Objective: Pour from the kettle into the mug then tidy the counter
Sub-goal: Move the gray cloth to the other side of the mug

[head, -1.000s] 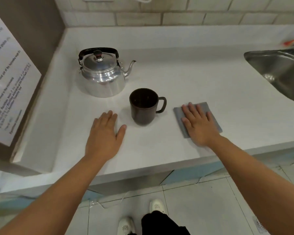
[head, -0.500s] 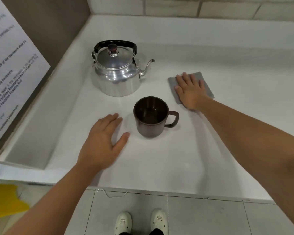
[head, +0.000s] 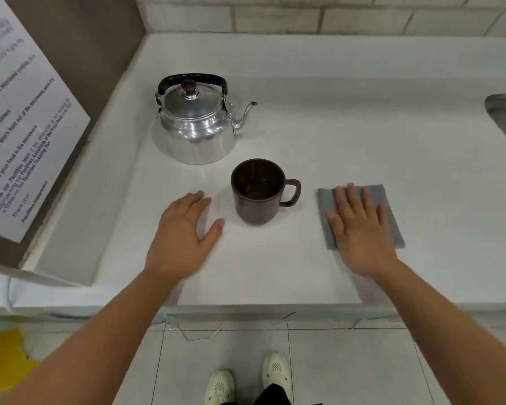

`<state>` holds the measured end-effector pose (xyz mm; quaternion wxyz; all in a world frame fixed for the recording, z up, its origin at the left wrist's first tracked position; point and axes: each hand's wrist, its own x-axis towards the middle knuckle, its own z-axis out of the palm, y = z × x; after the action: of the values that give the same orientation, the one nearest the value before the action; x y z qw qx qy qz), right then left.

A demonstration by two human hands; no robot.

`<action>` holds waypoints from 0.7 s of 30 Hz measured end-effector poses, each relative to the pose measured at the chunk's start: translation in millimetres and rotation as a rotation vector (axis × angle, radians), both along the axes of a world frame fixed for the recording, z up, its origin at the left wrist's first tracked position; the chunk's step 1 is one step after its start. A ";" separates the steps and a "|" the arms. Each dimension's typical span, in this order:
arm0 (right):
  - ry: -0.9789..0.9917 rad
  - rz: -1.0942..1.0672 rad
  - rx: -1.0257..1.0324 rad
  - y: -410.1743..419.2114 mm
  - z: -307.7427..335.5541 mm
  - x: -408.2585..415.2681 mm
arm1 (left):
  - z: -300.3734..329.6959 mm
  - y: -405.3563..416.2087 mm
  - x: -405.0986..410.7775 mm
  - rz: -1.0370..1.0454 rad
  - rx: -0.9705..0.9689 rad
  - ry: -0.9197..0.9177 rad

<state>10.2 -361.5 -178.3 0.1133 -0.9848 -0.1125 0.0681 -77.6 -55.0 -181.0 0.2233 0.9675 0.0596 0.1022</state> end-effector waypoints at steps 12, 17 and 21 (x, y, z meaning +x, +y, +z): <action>0.027 0.458 0.065 182.3 4.1 -125.1 | 36.5 39.9 -31.2 0.040 -0.320 -0.133; 0.121 0.454 0.012 253.0 14.4 -76.1 | 43.7 50.7 -47.3 0.028 -0.279 -0.213; 0.145 0.440 0.131 233.0 23.5 -75.6 | 35.2 45.0 -56.5 0.025 -0.252 -0.203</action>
<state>-65.3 -128.5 -154.8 0.1674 -0.9196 -0.3200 0.1545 -134.2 -10.1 -145.7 0.3466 0.9157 0.0610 0.1939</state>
